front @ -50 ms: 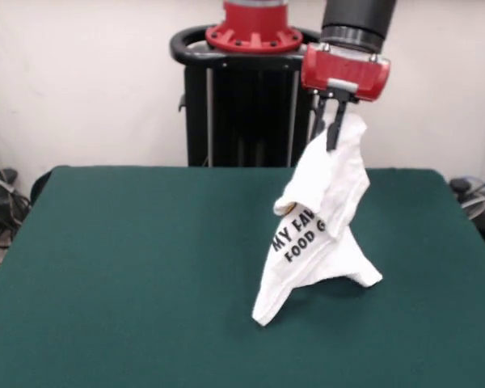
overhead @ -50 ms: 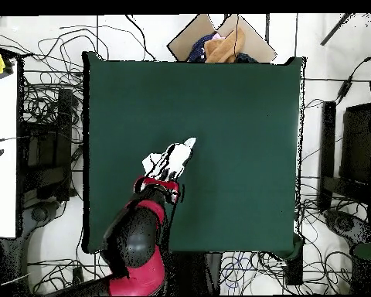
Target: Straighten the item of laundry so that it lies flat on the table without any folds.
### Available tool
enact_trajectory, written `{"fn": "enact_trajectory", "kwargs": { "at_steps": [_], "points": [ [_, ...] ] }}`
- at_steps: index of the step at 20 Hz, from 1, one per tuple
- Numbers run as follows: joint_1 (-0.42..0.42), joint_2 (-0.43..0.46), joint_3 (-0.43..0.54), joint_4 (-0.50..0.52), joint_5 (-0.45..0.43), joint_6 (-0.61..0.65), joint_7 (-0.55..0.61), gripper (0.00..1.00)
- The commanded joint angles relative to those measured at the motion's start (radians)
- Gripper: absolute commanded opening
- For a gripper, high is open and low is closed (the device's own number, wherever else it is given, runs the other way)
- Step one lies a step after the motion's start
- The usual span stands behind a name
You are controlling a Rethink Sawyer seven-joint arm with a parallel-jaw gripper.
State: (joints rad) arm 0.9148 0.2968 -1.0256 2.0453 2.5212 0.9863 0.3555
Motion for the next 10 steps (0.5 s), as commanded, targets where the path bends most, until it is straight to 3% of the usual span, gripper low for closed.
{"fn": "enact_trajectory", "kwargs": {
  "at_steps": [1,4,10],
  "points": [
    [-0.080,-0.191,0.093,-0.017,-0.323,0.087,0.030,0.00],
    [-0.101,-0.249,0.096,-0.007,-0.386,0.061,0.023,0.00],
    [-0.111,-0.284,0.173,0.013,-0.358,-0.008,-0.024,0.00]
  ]
}}
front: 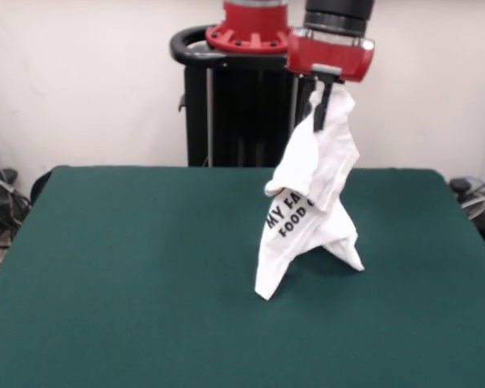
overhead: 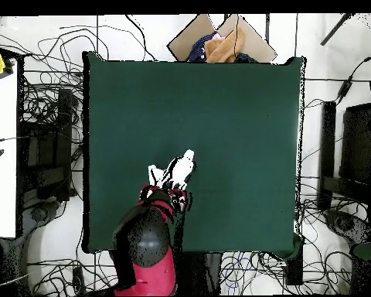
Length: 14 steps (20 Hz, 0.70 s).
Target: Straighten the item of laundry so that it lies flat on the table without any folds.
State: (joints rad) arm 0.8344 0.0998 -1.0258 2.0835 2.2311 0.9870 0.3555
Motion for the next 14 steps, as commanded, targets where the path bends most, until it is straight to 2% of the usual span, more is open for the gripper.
{"fn": "enact_trajectory", "kwargs": {
  "at_steps": [1,4,10,14],
  "points": [
    [-0.034,-0.085,0.186,-0.027,-0.065,-0.017,-0.016,0.00],
    [-0.037,-0.094,0.207,-0.029,-0.049,-0.030,-0.008,0.00],
    [-0.052,-0.144,0.177,-0.028,-0.101,-0.049,0.016,0.00],
    [-0.056,-0.138,0.171,-0.043,-0.043,-0.081,-0.004,0.00]
  ]
}}
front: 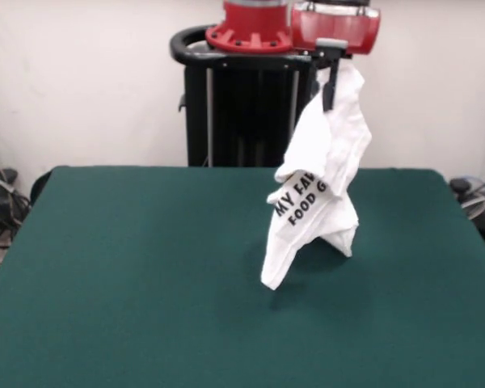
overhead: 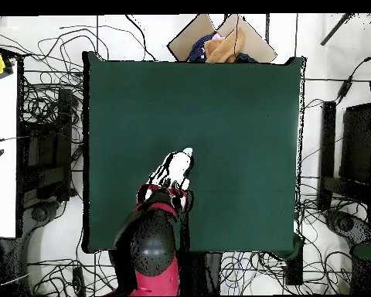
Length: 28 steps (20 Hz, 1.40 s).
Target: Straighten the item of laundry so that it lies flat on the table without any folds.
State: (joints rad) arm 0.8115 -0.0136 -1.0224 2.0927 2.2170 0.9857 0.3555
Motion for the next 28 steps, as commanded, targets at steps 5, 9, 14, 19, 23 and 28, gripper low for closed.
{"fn": "enact_trajectory", "kwargs": {
  "at_steps": [5,9,14,19,23,28],
  "points": [
    [-0.088,-0.087,0.132,-0.075,-0.144,-0.095,0.061,0.00],
    [-0.134,-0.139,0.136,-0.083,-0.234,-0.114,0.053,1.00],
    [-0.185,-0.203,0.123,-0.098,-0.316,-0.120,0.084,1.00],
    [-0.268,-0.251,0.076,-0.167,-0.475,-0.165,0.117,1.00],
    [-0.307,-0.267,0.141,-0.167,-0.421,-0.242,0.087,1.00],
    [-0.277,-0.234,0.242,-0.145,-0.227,-0.324,0.042,1.00]
  ]
}}
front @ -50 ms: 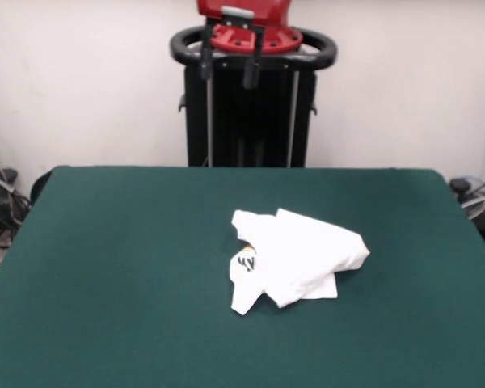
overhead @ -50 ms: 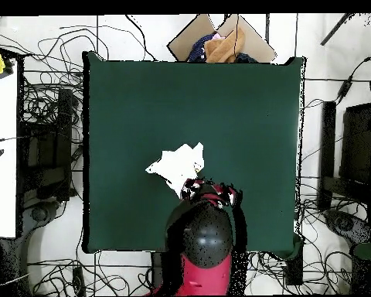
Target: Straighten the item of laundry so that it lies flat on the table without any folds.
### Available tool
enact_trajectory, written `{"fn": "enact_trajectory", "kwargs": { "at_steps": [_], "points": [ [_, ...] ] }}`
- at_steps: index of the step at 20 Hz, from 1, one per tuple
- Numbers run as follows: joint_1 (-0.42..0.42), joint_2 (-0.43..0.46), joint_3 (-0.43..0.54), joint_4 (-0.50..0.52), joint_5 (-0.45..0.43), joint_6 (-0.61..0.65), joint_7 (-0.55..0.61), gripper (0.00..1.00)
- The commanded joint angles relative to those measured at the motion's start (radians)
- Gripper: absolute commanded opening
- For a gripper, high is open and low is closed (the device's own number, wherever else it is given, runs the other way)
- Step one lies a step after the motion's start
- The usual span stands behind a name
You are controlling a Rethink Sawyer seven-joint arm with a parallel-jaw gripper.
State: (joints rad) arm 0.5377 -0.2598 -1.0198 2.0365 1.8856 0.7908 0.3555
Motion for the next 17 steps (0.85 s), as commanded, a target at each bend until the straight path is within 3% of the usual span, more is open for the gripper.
{"fn": "enact_trajectory", "kwargs": {
  "at_steps": [1,5,11,16,17],
  "points": [
    [-0.001,0.010,0.243,-0.089,0.100,-0.136,0.048,1.00],
    [-0.014,-0.009,0.262,-0.091,0.045,-0.156,0.057,1.00],
    [-0.006,-0.022,0.286,-0.087,0.064,-0.205,0.025,1.00],
    [-0.008,-0.041,0.286,-0.090,0.009,-0.241,0.046,1.00],
    [-0.001,-0.037,0.285,-0.092,0.040,-0.247,0.014,1.00]
  ]
}}
